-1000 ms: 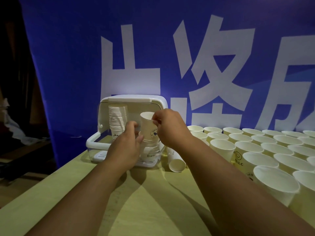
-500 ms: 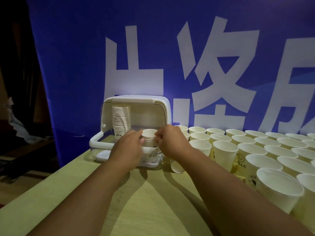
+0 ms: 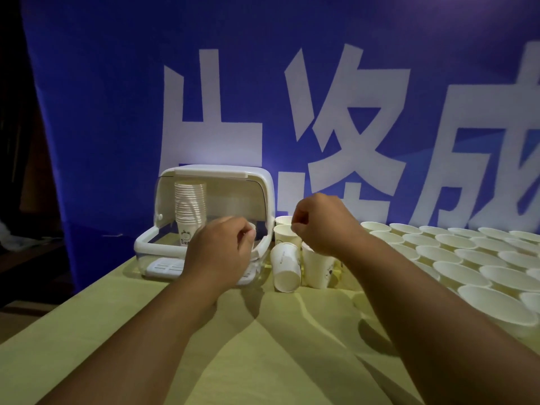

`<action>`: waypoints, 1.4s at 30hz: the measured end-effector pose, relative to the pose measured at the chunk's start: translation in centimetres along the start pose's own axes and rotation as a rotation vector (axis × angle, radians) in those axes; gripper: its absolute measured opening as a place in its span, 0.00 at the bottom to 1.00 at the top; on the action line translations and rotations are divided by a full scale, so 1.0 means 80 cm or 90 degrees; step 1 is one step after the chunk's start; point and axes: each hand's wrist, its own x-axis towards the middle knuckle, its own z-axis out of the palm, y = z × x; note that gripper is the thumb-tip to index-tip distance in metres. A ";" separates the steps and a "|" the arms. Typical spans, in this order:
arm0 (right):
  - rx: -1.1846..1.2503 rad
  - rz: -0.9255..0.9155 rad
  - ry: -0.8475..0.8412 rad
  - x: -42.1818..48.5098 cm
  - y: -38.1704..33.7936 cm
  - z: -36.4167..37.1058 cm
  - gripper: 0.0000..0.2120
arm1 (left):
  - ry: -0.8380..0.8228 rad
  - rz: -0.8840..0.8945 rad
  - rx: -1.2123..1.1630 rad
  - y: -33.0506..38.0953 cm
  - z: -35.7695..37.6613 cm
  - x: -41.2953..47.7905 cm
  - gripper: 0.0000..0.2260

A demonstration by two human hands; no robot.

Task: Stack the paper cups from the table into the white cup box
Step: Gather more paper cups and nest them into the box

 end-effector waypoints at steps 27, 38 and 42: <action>-0.137 0.163 -0.147 -0.069 0.149 -0.069 0.17 | -0.395 0.314 -0.152 0.169 0.055 -0.083 0.18; -0.057 0.170 -0.092 -0.061 0.136 -0.076 0.14 | -0.273 0.289 -0.216 0.137 0.061 -0.064 0.04; -0.005 0.151 -0.061 -0.057 0.125 -0.077 0.12 | -0.221 0.290 -0.225 0.118 0.052 -0.053 0.04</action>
